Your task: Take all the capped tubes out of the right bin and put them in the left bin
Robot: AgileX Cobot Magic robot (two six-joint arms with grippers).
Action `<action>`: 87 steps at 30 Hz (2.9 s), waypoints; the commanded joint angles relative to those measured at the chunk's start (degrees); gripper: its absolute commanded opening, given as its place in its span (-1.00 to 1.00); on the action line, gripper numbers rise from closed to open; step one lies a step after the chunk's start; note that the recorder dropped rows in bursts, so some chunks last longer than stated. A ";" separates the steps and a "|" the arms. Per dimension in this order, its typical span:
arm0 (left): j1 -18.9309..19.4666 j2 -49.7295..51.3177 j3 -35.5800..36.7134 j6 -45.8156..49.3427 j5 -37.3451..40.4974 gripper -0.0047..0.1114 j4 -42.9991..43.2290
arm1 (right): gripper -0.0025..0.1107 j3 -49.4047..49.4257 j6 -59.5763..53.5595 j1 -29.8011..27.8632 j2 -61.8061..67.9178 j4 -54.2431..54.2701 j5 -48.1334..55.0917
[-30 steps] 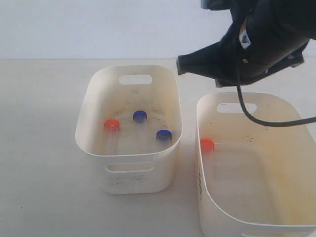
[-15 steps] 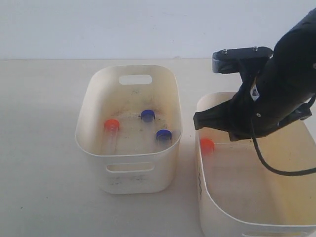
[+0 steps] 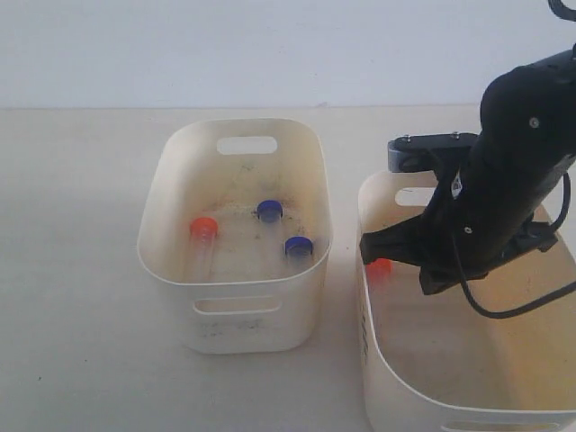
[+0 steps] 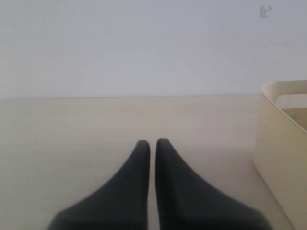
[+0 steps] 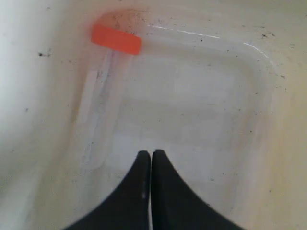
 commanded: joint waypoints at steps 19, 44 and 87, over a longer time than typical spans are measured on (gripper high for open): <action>-0.41 0.23 -0.12 -0.24 -0.38 -0.85 -0.19 | 0.90 0.07 0.58 -0.29 2.10 0.48 -2.98; -0.41 0.23 -0.12 -0.24 -0.38 -0.85 -0.19 | 0.90 0.07 0.48 0.50 9.90 3.68 -5.06; -0.41 0.23 -0.12 -0.24 -0.38 -0.85 -0.19 | -0.72 0.07 -1.01 0.50 7.68 -2.72 -6.85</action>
